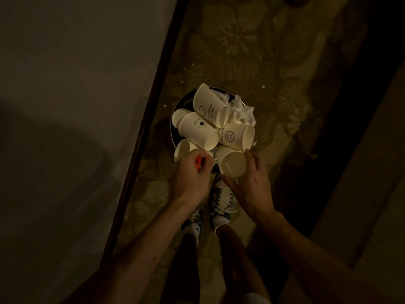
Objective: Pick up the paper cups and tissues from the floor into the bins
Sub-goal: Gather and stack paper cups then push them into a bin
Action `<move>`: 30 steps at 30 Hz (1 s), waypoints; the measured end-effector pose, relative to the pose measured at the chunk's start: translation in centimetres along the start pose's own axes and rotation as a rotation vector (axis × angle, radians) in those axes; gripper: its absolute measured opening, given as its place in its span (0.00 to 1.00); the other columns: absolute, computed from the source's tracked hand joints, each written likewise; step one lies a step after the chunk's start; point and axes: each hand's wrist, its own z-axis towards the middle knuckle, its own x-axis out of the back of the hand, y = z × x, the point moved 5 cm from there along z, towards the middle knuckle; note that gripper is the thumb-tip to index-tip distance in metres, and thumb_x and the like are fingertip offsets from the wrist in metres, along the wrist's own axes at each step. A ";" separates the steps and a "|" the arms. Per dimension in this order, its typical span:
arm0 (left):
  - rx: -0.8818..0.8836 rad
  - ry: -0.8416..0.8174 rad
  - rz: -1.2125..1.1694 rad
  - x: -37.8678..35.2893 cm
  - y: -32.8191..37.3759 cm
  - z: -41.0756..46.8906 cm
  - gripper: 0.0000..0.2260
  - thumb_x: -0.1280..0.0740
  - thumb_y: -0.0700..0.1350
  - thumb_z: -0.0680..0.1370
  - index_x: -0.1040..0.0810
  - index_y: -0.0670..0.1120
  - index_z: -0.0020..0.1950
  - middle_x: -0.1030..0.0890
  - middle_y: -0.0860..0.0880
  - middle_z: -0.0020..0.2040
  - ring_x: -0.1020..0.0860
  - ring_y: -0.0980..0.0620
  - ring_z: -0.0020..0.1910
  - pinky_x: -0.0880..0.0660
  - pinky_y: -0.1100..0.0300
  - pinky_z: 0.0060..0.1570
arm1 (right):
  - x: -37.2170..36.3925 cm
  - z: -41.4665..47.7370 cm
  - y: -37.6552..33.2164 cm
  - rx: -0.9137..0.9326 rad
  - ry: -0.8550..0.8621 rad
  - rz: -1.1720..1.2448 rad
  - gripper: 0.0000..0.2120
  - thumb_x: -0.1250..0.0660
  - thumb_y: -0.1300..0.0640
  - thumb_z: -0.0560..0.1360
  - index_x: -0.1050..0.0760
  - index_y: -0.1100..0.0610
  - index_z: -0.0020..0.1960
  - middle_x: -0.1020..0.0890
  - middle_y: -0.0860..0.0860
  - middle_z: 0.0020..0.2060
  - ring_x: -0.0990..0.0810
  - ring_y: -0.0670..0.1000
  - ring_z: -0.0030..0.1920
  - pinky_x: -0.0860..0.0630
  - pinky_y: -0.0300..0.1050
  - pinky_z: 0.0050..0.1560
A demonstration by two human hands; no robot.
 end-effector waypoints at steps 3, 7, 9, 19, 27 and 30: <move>-0.071 0.023 0.062 -0.7 1.3 1.0 0.04 0.31 0.44 0.79 0.22 0.49 0.44 0.24 0.57 0.35 0.24 0.65 0.37 0.28 0.75 0.35 | 0.6 0.2 0.2 0.015 0.001 -0.021 0.43 0.24 0.47 0.71 0.39 0.65 0.75 0.32 0.61 0.68 0.30 0.59 0.66 0.28 0.52 0.64; -0.040 0.019 0.110 -1.7 2.0 2.0 0.10 0.28 0.49 0.77 0.20 0.48 0.56 0.21 0.53 0.45 0.24 0.60 0.41 0.32 0.74 0.35 | 2.0 0.3 -0.3 0.049 0.057 -0.013 0.39 0.24 0.46 0.71 0.35 0.63 0.73 0.29 0.60 0.64 0.28 0.57 0.62 0.28 0.50 0.60; -0.057 0.019 0.141 -1.7 2.2 2.0 0.11 0.30 0.53 0.77 0.21 0.50 0.56 0.24 0.53 0.48 0.28 0.61 0.42 0.33 0.74 0.36 | 2.9 0.4 -1.3 0.117 0.128 -0.040 0.32 0.25 0.47 0.72 0.30 0.62 0.70 0.26 0.60 0.59 0.27 0.56 0.58 0.28 0.48 0.55; 0.140 -0.277 -0.574 -2.7 3.1 2.1 0.16 0.46 0.53 0.83 0.18 0.61 0.52 0.16 0.55 0.51 0.18 0.57 0.53 0.22 0.65 0.42 | 3.2 2.5 -6.3 0.263 -0.059 0.300 0.13 0.33 0.59 0.78 0.22 0.59 0.62 0.17 0.49 0.48 0.20 0.36 0.43 0.25 0.29 0.44; -0.098 -0.078 -0.119 -0.6 2.2 3.1 0.06 0.36 0.47 0.82 0.22 0.53 0.57 0.19 0.53 0.55 0.22 0.61 0.52 0.28 0.75 0.44 | 4.5 5.3 -5.8 0.158 0.045 0.205 0.05 0.29 0.57 0.76 0.23 0.57 0.50 0.21 0.43 0.40 0.21 0.42 0.38 0.23 0.39 0.39; -0.131 -0.010 -0.006 -0.3 1.9 3.4 0.07 0.33 0.44 0.80 0.20 0.53 0.57 0.19 0.52 0.54 0.21 0.59 0.51 0.24 0.66 0.48 | 3.9 6.2 -6.0 0.246 -0.048 0.077 0.06 0.30 0.60 0.76 0.21 0.61 0.52 0.19 0.52 0.47 0.21 0.49 0.45 0.21 0.48 0.46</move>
